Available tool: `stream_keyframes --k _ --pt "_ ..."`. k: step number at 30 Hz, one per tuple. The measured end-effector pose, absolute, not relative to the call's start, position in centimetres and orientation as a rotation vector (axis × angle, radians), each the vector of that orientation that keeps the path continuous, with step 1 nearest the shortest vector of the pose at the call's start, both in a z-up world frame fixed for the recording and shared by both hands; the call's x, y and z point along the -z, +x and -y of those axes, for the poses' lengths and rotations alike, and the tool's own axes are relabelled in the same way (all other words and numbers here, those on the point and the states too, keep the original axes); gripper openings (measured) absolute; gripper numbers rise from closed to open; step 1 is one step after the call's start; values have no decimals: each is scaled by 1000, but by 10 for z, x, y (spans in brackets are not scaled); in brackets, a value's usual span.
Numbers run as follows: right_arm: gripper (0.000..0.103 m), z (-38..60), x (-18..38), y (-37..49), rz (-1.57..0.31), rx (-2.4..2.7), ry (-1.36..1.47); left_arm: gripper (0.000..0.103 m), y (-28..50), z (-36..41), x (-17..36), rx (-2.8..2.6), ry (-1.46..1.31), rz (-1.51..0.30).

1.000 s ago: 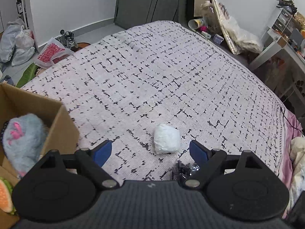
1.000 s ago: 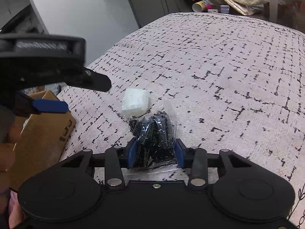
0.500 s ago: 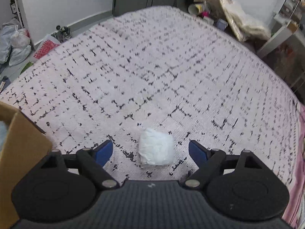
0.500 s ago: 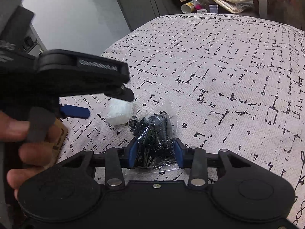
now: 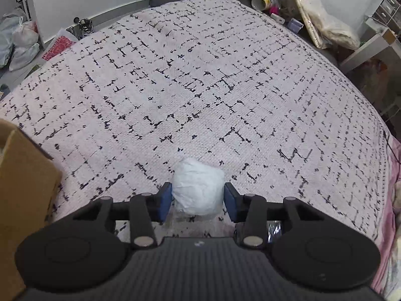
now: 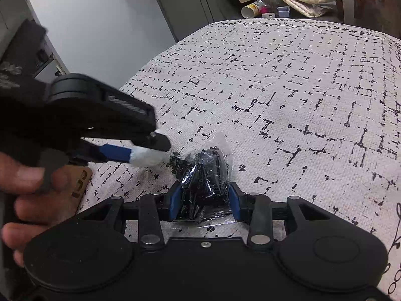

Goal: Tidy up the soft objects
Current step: 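Grasp the white tissue bundle with the left tool while the right tool lifts the black bag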

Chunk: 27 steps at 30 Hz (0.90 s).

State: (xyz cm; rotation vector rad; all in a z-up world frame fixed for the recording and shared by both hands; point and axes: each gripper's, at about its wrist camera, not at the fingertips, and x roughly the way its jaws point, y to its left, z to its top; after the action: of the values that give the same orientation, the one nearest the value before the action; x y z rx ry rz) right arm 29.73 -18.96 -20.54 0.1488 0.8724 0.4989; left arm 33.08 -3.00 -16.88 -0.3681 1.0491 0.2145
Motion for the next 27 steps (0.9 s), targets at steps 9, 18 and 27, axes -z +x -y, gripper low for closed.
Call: stream_keyframes --k 9,18,27 --pt "35 197 178 286 -846 -469 195 43 302 32 135 -202 -375 -1009" --pt "35 206 156 276 -805 -490 264 43 261 35 93 -208 -384 -943" --pt "35 197 134 253 -763 -533 226 43 209 6 61 -221 -434 -873"
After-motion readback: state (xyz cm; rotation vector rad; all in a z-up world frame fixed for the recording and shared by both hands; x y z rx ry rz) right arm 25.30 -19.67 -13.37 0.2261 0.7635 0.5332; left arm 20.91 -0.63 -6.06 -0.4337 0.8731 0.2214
